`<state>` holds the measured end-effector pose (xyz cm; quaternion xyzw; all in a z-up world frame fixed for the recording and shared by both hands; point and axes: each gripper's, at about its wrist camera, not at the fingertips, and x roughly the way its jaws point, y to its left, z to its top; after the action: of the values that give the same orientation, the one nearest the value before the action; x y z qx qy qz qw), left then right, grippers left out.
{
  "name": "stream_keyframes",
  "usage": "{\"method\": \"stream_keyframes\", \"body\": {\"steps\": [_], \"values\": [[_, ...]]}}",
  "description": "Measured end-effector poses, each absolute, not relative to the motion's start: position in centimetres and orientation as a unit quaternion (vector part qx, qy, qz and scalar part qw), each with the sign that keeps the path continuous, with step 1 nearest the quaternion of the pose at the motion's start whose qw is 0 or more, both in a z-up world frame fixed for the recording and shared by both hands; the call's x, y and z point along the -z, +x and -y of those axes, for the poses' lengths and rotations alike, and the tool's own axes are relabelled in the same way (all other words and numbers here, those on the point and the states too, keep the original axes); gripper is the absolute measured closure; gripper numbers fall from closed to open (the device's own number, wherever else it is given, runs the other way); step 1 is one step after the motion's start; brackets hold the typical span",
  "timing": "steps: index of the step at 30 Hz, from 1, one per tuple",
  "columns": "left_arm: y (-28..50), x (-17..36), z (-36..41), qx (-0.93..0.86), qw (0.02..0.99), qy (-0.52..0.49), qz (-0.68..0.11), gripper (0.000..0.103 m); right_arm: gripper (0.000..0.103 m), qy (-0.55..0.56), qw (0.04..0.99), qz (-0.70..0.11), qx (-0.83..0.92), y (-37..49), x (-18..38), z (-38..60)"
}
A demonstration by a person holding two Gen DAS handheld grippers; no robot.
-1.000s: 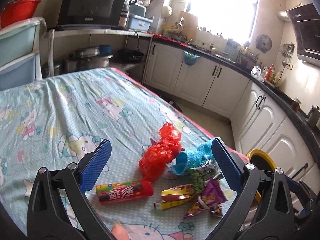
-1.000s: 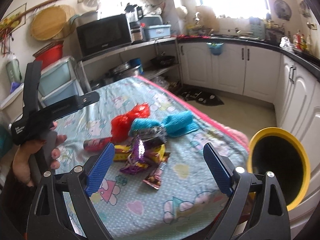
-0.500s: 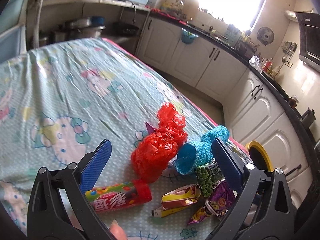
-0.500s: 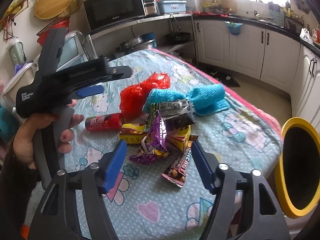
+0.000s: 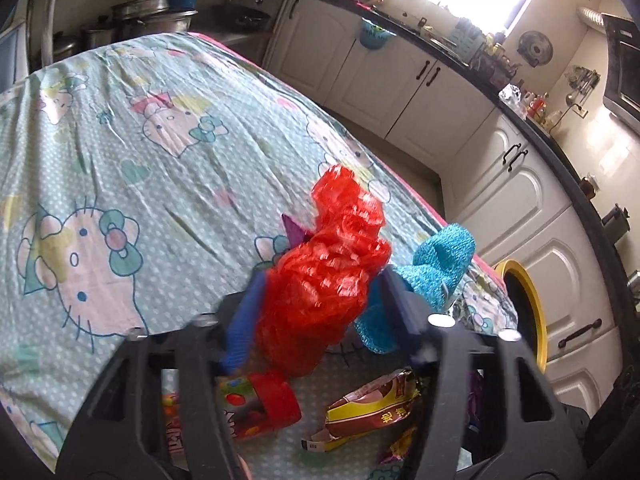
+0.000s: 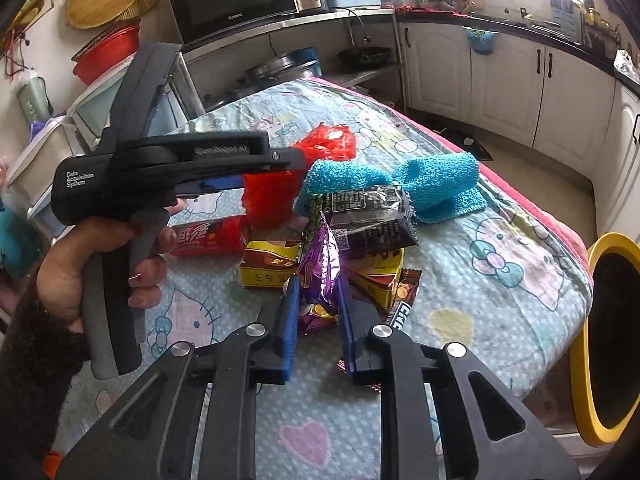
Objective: Collect trash
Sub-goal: 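Grasp the red plastic bag with the left tool while the right tool grasps the purple wrapper, then carry the red bag and purple wrapper over the yellow bin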
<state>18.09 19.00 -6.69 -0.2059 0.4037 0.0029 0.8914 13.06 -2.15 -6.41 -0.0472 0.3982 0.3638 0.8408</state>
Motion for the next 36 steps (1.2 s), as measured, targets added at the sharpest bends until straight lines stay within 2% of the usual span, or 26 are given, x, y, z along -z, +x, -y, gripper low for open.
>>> {"method": "stream_keyframes", "body": {"steps": [4,8,22,36], "values": [[17.9,6.7,-18.9,-0.002,0.892,-0.203,-0.403,0.078,0.089,-0.045,0.844,-0.388,-0.368,12.7,6.0,2.2],[17.2,5.8,-18.8,-0.009,0.902,-0.192,-0.387,0.083,0.089,-0.036,0.846,-0.38,-0.372,12.3,5.4,2.6],[13.5,-0.4,-16.5,-0.011,0.934,-0.155,-0.321,0.085,0.089,-0.014,0.863,-0.342,-0.371,10.8,2.3,5.1],[11.5,-4.9,-12.0,0.018,0.954,-0.13,-0.27,0.085,0.089,0.014,0.905,-0.287,-0.315,10.9,-1.7,11.7]]}}
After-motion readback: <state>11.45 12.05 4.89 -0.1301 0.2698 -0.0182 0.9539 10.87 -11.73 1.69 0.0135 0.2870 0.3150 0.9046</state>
